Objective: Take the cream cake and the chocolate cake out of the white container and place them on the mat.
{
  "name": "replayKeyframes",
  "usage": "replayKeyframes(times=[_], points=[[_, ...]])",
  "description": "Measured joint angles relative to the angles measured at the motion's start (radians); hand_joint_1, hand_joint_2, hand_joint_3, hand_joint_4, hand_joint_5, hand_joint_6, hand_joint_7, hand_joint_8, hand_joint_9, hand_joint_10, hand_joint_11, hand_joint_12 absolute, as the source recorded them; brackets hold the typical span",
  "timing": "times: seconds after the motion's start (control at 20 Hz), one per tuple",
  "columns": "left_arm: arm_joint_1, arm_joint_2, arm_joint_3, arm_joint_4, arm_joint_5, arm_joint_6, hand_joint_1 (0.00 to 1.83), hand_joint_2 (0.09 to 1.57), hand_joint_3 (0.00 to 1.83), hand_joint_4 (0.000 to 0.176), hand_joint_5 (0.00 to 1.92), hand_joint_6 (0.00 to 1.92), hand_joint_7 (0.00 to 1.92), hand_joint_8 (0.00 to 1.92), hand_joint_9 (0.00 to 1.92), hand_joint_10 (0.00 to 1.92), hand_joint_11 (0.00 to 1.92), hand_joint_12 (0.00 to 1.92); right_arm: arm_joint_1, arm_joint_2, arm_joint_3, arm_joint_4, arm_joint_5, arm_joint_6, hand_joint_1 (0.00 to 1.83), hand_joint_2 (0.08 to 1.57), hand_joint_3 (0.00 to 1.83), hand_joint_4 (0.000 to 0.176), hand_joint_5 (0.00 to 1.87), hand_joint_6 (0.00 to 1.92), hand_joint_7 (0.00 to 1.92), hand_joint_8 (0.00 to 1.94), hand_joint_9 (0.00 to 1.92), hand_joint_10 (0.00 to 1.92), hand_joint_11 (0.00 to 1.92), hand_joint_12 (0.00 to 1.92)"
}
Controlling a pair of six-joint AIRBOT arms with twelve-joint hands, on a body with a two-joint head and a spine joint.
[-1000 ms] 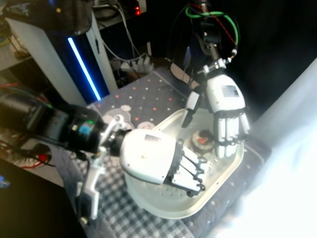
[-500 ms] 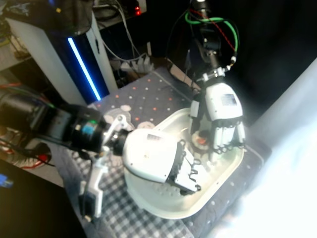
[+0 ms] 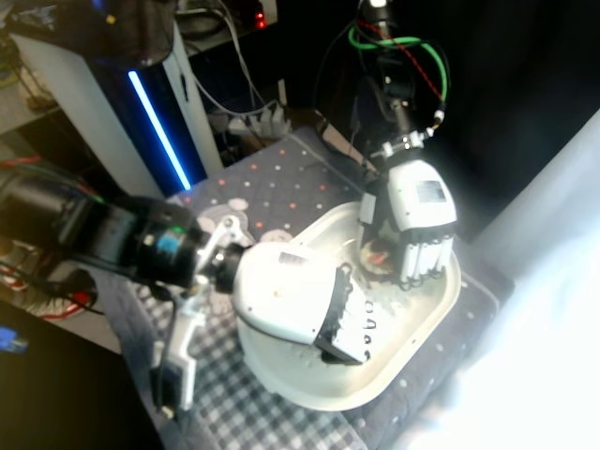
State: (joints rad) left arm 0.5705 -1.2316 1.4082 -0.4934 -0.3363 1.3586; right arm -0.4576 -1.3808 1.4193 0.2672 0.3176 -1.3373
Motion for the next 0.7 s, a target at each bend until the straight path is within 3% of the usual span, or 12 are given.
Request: replayKeyframes(times=[0.15,0.2,0.25,0.3,0.35,0.4,0.45,0.5,0.55,0.6,0.65,0.7], points=[[0.011,0.003,-0.006,0.04,-0.027,-0.077,1.34,1.22,0.0,0.0,0.69,1.23,0.76,1.34,0.76,1.54,0.61,1.55,0.0,0.01,-0.045,-0.003,0.031,0.0,1.23,1.13,0.0,0.0,1.01,0.88,0.92,1.21,0.82,1.19,0.65,1.62],[0.018,0.02,-0.032,0.058,-0.051,-0.103,1.34,1.23,0.0,0.0,0.68,1.22,0.76,1.36,0.75,1.57,0.62,1.61,0.0,0.026,-0.071,-0.017,0.047,0.001,1.36,1.14,0.0,0.0,0.95,1.02,0.89,1.06,0.82,1.36,0.57,1.54],[0.02,0.031,-0.048,0.072,-0.067,-0.116,1.34,1.23,0.0,0.0,0.68,1.22,0.76,1.36,0.75,1.57,0.62,1.61,0.0,0.037,-0.085,-0.019,0.061,0.001,1.36,1.14,0.0,0.0,0.95,1.02,0.89,1.06,0.82,1.36,0.57,1.54],[0.02,0.057,-0.079,0.091,-0.094,-0.13,1.21,1.26,0.0,0.0,0.69,1.14,0.75,1.64,0.77,1.72,0.74,1.89,0.0,0.074,-0.117,-0.028,0.093,0.001,1.37,1.15,0.0,0.0,0.94,0.95,0.86,1.18,0.8,1.44,0.6,1.7],[0.021,0.076,-0.098,0.102,-0.118,-0.134,1.21,1.26,0.0,0.0,0.69,1.14,0.75,1.64,0.77,1.72,0.74,1.89,0.0,0.1,-0.138,-0.037,0.116,0.0,1.37,1.15,0.0,0.0,0.94,0.95,0.86,1.18,0.8,1.44,0.6,1.7],[0.021,0.103,-0.126,0.111,-0.159,-0.14,1.31,1.25,0.0,0.0,0.66,1.17,0.74,1.47,0.74,1.62,0.65,1.75,0.0,0.138,-0.167,-0.047,0.154,0.0,1.37,1.13,0.0,0.0,0.92,0.97,0.95,1.04,0.87,1.36,0.66,1.62],[0.021,0.143,-0.178,0.139,-0.217,-0.142,1.24,1.23,0.0,0.0,0.72,1.12,0.81,1.5,0.79,1.6,0.73,1.8,0.0,0.195,-0.216,-0.056,0.199,0.0,1.27,1.11,0.0,0.0,0.93,1.0,1.05,0.98,0.93,1.14,0.7,1.55],[0.021,0.148,-0.187,0.145,-0.229,-0.143,1.24,1.23,0.0,0.0,0.72,1.12,0.81,1.5,0.79,1.6,0.73,1.8,0.0,0.206,-0.226,-0.06,0.206,0.0,1.27,1.11,0.0,0.0,0.93,1.0,1.05,0.98,0.93,1.14,0.7,1.55],[0.023,0.174,-0.225,0.166,-0.264,-0.145,1.35,1.2,0.0,0.0,0.75,1.22,0.81,1.23,0.8,1.48,0.63,1.6,0.0,0.246,-0.264,-0.075,0.243,0.0,1.26,1.13,0.0,0.0,0.96,0.8,0.98,1.26,0.97,1.4,0.85,1.75],[0.036,0.2,-0.262,0.184,-0.304,-0.148,1.35,1.19,0.0,0.0,0.77,1.24,0.83,1.16,0.81,1.44,0.61,1.55,0.0,0.281,-0.303,-0.089,0.281,0.0,1.19,1.11,0.0,0.0,0.99,0.94,1.04,1.41,1.05,1.68,1.03,1.89],[0.047,0.224,-0.292,0.195,-0.327,-0.149,1.36,1.18,0.0,0.0,0.77,1.23,0.85,1.09,0.84,1.44,0.68,1.56,0.0,0.308,-0.331,-0.093,0.309,0.001,1.18,1.11,0.0,0.0,0.98,0.98,1.08,1.41,1.12,1.69,1.13,1.89],[0.069,0.251,-0.324,0.204,-0.357,-0.148,1.36,1.17,0.0,0.0,0.77,1.23,0.87,1.07,0.86,1.4,0.71,1.52,0.0,0.337,-0.362,-0.097,0.338,0.001,1.25,1.12,0.0,0.0,0.93,0.9,1.06,1.2,1.1,1.45,1.04,1.75]])
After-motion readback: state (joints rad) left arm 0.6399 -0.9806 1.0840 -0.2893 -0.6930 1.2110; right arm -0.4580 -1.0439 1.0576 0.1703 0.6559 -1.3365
